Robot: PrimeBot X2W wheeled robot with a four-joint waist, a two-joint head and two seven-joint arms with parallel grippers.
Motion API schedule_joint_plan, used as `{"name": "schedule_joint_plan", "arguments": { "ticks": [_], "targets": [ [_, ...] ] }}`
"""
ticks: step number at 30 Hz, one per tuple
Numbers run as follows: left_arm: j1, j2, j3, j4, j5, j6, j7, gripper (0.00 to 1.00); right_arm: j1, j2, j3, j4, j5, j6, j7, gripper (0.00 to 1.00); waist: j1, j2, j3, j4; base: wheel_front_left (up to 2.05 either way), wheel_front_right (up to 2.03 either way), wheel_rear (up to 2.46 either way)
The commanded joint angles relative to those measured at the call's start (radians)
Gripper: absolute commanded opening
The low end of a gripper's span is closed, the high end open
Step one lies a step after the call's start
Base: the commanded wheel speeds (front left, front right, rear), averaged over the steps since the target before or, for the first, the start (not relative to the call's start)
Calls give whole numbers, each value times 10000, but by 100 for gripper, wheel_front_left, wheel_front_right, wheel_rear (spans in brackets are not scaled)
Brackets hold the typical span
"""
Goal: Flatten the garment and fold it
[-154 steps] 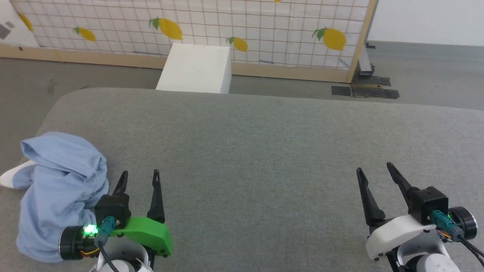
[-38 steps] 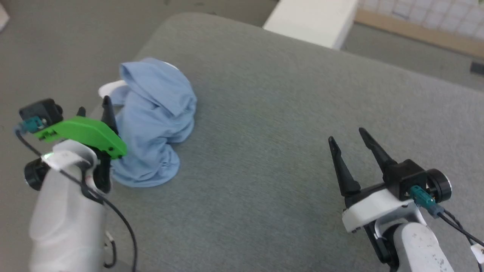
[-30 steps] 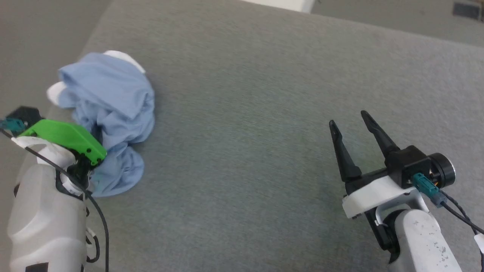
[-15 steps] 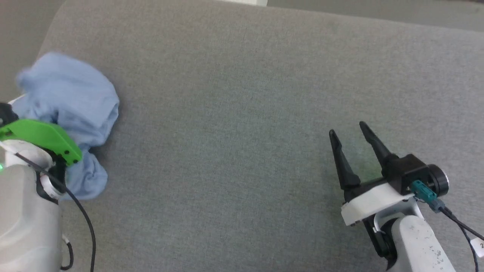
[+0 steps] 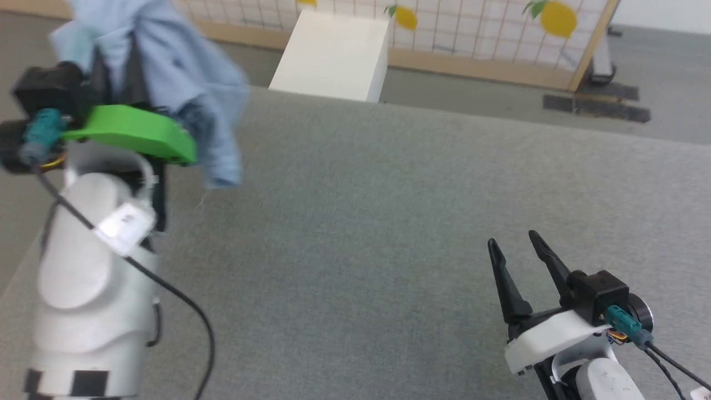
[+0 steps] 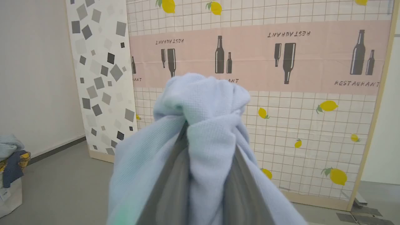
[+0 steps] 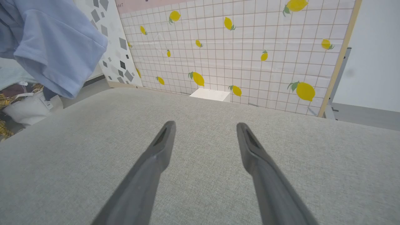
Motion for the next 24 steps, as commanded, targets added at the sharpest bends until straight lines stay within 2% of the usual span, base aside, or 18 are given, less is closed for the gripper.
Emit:
{"name": "schedule_joint_plan", "arguments": {
  "ticks": [1,9,15,19,24],
  "targets": [
    [-234,-289,-224,-204,112,-86,-116,0,135,-4,-26,-12,36,-15,-56,100,0,-1,-861,-852,0,0,0],
    [-179,-1759,-1599,-368,-220,-606,-141,0,438,-4,-91,-173,-15,-15,112,100,0,-1,-1197,-2251,0,0,0],
    [616,-2239,-2740,608,-984,-960,353,0,621,-4,-197,-342,-24,-15,241,100,0,-1,-1150,-3035,0,0,0],
    [1379,-2304,-3692,1904,-1407,-1014,1850,0,625,-4,-234,-425,-13,-15,294,100,0,-1,-1007,-3355,0,0,0],
    [2079,-2318,-4629,3379,-1806,-1108,4622,0,539,-4,-231,-484,3,-15,325,100,0,-1,-783,-3504,0,0,0]
  ]
}}
